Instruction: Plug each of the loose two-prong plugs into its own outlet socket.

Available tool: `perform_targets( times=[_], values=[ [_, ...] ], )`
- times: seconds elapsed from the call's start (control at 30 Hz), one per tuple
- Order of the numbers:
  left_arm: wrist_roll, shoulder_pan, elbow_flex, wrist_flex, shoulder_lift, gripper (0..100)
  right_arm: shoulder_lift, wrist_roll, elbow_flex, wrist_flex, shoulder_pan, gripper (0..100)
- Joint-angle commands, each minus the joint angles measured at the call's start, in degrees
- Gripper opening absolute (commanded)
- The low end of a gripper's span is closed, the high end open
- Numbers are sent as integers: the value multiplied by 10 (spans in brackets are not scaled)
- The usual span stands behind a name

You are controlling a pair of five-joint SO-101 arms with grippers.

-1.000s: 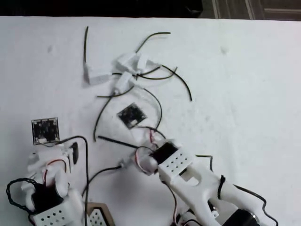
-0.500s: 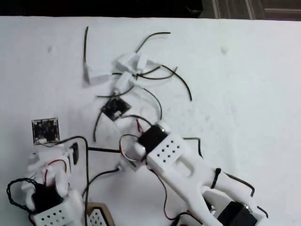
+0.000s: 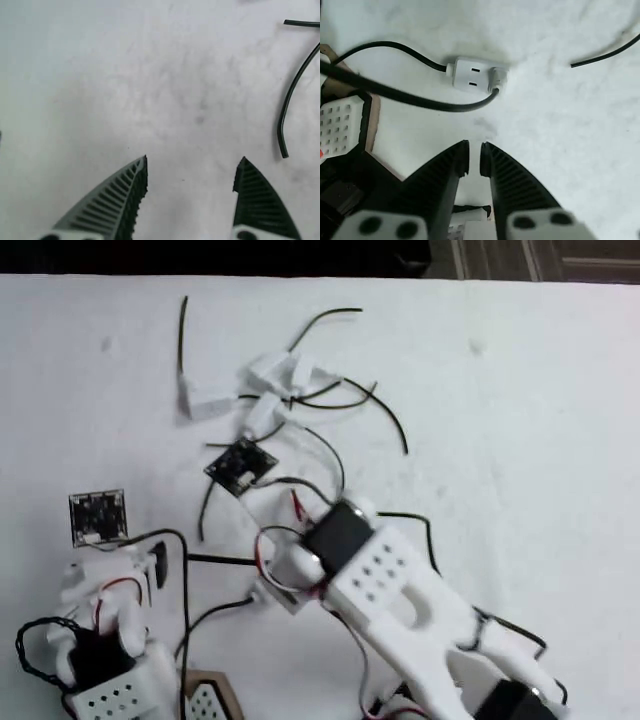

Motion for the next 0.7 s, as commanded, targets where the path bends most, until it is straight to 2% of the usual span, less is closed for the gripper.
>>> perform_targets(
  times=[0.0,0.13,0.33,0.43,0.57,0.67],
  values=[
    [-5,24,-2,-8,-6,283,-87,2,7,7,-1,18],
    [-5,48,7,-11,-6,283,-180,2,64,-29,27,17],
    [-5,58,5,-12,-6,286,-247,3,242,-206,170,17],
    [-5,102,-2,-5,-6,287,-232,2,331,-314,181,17],
    [-5,146,-5,1,-6,287,-189,1,363,-414,192,17],
    [-38,172,-20,5,-6,285,-138,-48,366,-465,192,17]
  ],
)
